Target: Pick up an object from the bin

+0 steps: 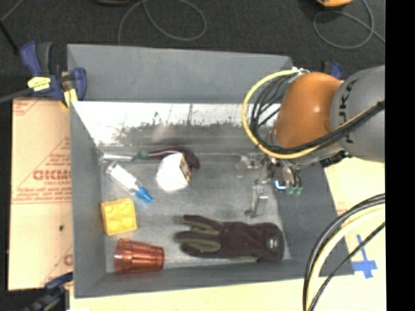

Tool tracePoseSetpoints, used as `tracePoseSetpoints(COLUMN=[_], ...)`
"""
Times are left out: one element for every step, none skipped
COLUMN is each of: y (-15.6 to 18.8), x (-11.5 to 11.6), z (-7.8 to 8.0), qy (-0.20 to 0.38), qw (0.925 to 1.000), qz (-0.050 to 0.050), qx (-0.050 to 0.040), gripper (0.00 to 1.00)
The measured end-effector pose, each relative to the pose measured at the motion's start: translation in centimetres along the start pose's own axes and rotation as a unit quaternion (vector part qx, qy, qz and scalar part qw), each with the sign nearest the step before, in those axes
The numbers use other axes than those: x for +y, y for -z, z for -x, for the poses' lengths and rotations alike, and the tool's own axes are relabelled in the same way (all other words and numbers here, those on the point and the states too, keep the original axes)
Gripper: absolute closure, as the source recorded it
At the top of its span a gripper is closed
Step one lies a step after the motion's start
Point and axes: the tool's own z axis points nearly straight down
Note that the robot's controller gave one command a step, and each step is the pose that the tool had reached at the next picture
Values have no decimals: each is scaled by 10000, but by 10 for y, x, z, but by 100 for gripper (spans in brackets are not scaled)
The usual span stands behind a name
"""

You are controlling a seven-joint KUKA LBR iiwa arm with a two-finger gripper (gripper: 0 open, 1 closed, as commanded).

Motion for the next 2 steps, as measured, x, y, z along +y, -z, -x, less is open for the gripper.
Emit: tracePoseSetpoints(y=[5,-21], x=[0,12], z=[2,-38], qy=[6,-252], qw=[10000,9997], qz=[-3,-1], qx=[-38,-51], gripper=[0,0])
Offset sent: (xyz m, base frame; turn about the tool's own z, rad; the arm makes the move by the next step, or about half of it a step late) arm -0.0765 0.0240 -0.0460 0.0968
